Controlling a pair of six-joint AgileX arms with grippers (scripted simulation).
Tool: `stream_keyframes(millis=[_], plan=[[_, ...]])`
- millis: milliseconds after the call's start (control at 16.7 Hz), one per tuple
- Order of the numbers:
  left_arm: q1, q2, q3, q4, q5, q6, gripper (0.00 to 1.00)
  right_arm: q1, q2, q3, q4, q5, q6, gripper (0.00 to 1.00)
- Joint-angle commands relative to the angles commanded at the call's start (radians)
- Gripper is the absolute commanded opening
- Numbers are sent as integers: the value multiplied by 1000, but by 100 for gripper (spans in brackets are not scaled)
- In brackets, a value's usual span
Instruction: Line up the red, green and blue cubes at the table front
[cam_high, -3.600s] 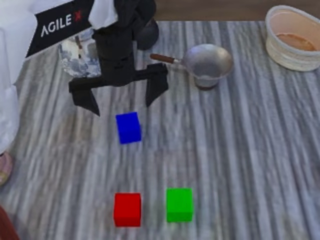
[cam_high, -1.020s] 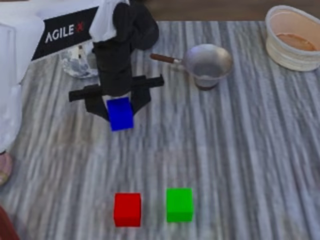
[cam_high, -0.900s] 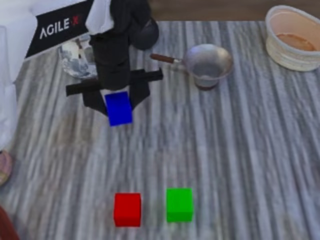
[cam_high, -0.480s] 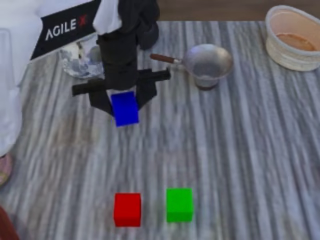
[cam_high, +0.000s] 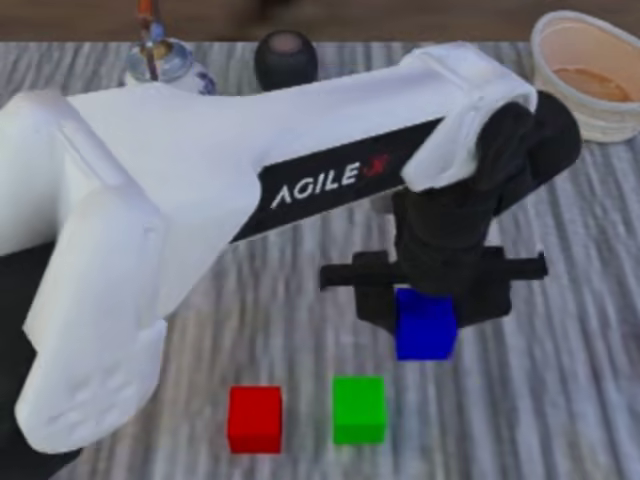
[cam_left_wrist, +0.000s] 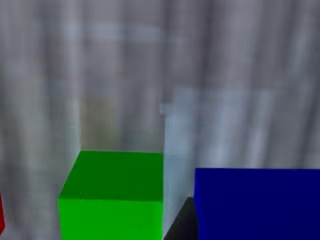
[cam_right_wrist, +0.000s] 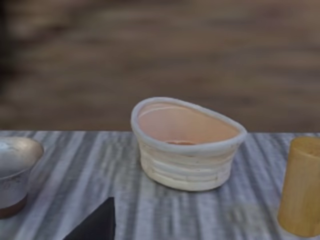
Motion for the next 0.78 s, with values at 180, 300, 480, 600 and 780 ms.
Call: stream_keyframes(millis=[180, 300, 480, 600, 780], plan=[[-89, -10, 11, -10, -1, -63, 0, 0, 0, 0, 0, 0, 0, 100], [-97, -12, 12, -11, -2, -69, 0, 0, 0, 0, 0, 0, 0, 100], [-94, -9, 10, -9, -1, -66, 0, 0, 0, 0, 0, 0, 0, 100], [-90, -8, -7, 8, -2, -69, 0, 0, 0, 0, 0, 0, 0, 100], [-92, 7, -86, 110, -3, -70, 0, 0, 0, 0, 0, 0, 0, 100]])
